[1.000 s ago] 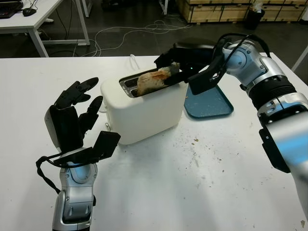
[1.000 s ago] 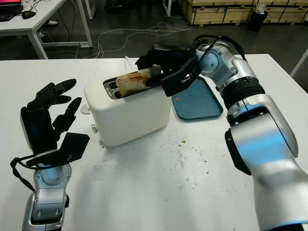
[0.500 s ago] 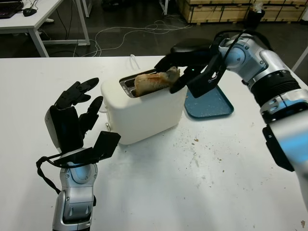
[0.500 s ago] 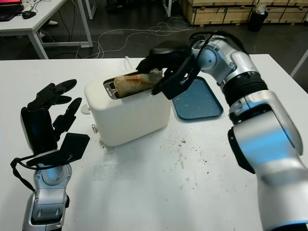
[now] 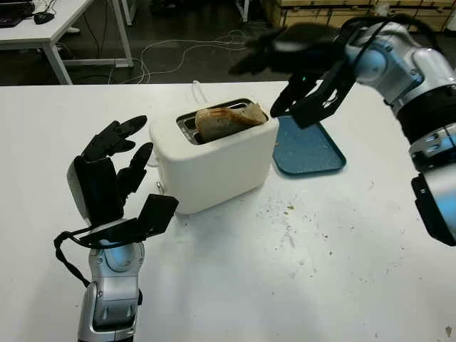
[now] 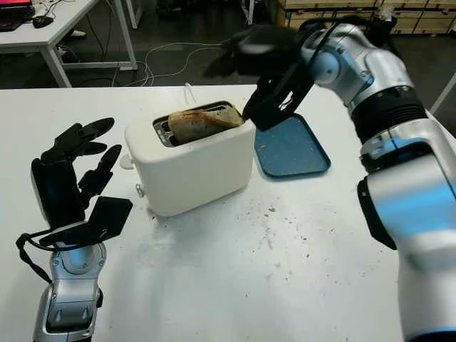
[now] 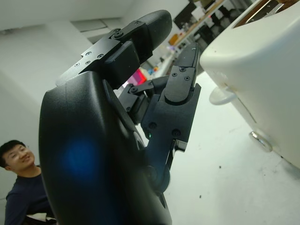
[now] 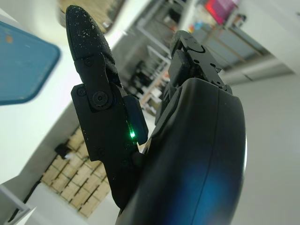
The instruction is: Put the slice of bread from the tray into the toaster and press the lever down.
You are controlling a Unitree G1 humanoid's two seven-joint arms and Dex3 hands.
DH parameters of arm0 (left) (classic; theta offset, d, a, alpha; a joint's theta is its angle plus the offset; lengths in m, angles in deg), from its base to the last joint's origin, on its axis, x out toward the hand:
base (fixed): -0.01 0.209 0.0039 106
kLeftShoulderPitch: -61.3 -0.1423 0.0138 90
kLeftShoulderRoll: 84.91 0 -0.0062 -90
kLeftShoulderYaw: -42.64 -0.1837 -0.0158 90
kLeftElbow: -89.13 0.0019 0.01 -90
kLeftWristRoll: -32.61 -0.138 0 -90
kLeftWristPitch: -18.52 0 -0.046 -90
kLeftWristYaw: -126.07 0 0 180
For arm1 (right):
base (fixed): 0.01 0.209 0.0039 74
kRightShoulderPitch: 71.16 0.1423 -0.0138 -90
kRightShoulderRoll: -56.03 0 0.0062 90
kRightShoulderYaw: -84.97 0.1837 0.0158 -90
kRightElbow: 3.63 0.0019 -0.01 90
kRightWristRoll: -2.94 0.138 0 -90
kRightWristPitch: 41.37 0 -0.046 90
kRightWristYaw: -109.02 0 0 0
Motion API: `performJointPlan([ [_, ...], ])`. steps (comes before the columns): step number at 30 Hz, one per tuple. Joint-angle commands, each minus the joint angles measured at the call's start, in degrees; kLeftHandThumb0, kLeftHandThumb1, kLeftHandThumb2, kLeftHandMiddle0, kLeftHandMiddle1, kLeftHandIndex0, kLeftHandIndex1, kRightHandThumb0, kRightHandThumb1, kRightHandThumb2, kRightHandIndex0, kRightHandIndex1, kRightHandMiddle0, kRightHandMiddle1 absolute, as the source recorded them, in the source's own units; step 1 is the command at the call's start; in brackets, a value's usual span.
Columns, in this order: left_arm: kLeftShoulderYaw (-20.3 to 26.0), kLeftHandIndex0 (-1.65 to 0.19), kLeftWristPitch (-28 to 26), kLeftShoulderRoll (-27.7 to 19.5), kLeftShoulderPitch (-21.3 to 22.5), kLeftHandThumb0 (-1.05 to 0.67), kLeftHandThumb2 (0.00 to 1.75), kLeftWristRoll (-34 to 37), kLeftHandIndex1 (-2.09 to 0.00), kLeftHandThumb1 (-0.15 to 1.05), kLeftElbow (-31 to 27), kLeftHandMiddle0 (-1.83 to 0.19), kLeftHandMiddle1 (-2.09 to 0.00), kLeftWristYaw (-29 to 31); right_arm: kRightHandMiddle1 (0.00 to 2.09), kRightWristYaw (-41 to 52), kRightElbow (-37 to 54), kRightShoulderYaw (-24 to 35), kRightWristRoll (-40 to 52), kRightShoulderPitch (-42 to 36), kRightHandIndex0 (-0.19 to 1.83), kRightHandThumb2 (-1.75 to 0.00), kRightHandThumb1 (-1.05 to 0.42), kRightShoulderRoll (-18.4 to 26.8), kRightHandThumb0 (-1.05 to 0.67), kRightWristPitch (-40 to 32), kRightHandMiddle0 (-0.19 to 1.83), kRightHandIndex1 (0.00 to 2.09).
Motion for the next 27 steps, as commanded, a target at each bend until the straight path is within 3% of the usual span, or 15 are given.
performJointPlan([
  [1, 0.1, -0.93, 0.7, -0.2, 0.5, -0.20, 0.00, 0.2, -0.27, 0.83, 0.1, -0.74, -0.97, -0.2, 0.00, -3.3, 0.9, 1.5, 0.5, 0.7, 0.00, -0.01, -0.90, 1.1, -0.76, -0.1, 0.21, 0.00],
  [4, 0.0, -0.93, 0.5, -0.2, 0.5, -0.20, 0.00, -0.1, -0.27, 0.83, 0.1, -0.75, -0.96, -0.2, 0.04, -11.2, 0.7, 4.5, 2.3, -2.7, 0.13, 0.00, -0.90, 1.5, -0.67, 2.5, 0.28, 0.10],
  [6, 0.0, -0.93, 0.4, -0.2, 0.4, -0.21, 0.00, 0.0, -0.27, 0.83, 0.1, -0.75, -0.96, -0.2, 0.06, -16.7, 0.4, 6.7, 3.7, -5.8, 0.09, 0.00, -0.91, 1.6, -0.58, 4.3, 0.38, 0.47],
  [8, 0.3, -0.93, 0.8, -0.3, 0.3, -0.19, 0.00, 0.3, -0.26, 0.83, 0.2, -0.74, -0.96, -0.2, 0.08, -20.1, 0.0, 10.5, 8.4, -9.9, 0.17, 0.00, -0.92, 0.6, -0.53, 6.1, 0.49, 0.64],
  [11, 0.6, -0.94, 1.5, -1.0, 0.3, -0.18, 0.00, 0.5, -0.26, 0.82, 0.6, -0.75, -0.96, -0.3, 0.08, -18.5, 1.1, 17.5, 20.6, -18.2, 0.67, 0.00, -0.91, -2.4, -0.44, 7.7, 0.77, 0.47],
  [17, 1.8, -0.95, 1.3, -3.4, 1.0, -0.18, 0.00, 0.5, -0.27, 0.81, 0.2, -0.76, -0.96, 1.8, 0.08, -1.9, 16.7, 26.4, 48.6, -41.0, 0.96, -0.18, -0.92, -8.8, -0.32, -2.2, 0.91, 0.47],
  [20, 2.7, -0.97, 1.7, -4.9, 1.7, -0.16, 0.00, 1.0, -0.28, 0.79, 0.0, -0.79, -0.97, 3.0, 0.08, -1.2, 24.9, 28.5, 52.6, -51.1, 1.00, -0.24, -0.92, -11.2, -0.35, -6.3, 0.96, 0.49],
  [23, 3.6, -1.01, 2.8, -7.8, 2.0, -0.18, 0.00, 0.8, -0.30, 0.78, -0.2, -0.83, -0.98, 4.7, 0.08, -5.8, 34.7, 29.6, 50.9, -61.2, 1.01, -0.30, -0.92, -13.7, -0.35, -11.7, 0.98, 0.52],
  [27, 4.2, -1.14, 3.9, -12.6, 1.3, -0.16, 0.00, -0.6, -0.28, 0.79, -0.5, -1.05, -0.86, 7.6, 0.07, -9.6, 42.8, 30.8, 49.7, -69.5, 1.02, -0.31, -0.92, -16.3, -0.36, -16.1, 1.01, 0.53],
])
